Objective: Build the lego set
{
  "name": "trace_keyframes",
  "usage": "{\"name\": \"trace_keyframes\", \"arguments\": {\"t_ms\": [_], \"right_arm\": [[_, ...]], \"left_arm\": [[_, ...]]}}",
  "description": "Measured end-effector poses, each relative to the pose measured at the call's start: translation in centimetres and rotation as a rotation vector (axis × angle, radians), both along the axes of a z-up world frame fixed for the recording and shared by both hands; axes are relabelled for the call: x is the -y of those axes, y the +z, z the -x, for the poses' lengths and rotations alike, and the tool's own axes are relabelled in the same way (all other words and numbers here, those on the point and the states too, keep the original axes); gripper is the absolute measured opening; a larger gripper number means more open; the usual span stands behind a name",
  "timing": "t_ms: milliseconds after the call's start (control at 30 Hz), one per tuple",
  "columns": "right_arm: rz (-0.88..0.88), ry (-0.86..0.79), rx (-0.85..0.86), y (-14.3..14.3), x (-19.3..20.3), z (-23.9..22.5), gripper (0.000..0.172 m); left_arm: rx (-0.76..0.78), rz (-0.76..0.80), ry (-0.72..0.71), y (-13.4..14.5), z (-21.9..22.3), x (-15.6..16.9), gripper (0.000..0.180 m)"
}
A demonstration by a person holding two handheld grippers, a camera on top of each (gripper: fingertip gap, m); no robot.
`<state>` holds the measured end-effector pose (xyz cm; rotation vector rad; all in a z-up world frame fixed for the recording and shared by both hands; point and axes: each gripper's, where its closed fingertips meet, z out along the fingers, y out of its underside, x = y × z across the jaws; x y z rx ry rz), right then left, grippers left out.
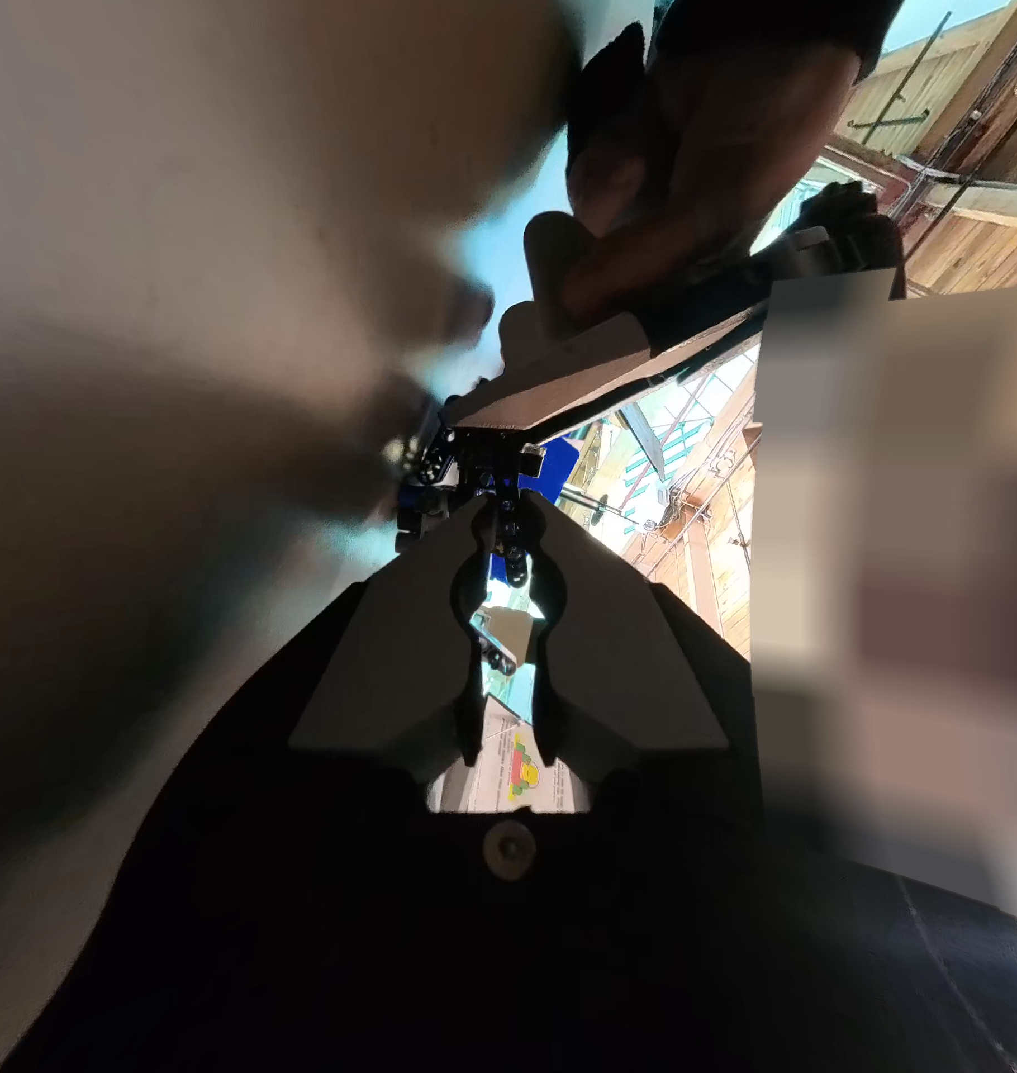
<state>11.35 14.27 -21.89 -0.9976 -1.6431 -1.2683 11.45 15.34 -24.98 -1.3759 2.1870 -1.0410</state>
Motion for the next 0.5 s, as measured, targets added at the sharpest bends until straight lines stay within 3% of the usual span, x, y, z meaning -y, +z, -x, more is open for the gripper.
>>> {"name": "trace_keyframes", "arguments": {"t_ms": [500], "right_arm": [[-0.018,-0.034,0.033,0.0,0.1,-1.1,0.004]], "left_arm": [[0.019,-0.045,-0.055,-0.1,-1.0,0.2,0.051]]}}
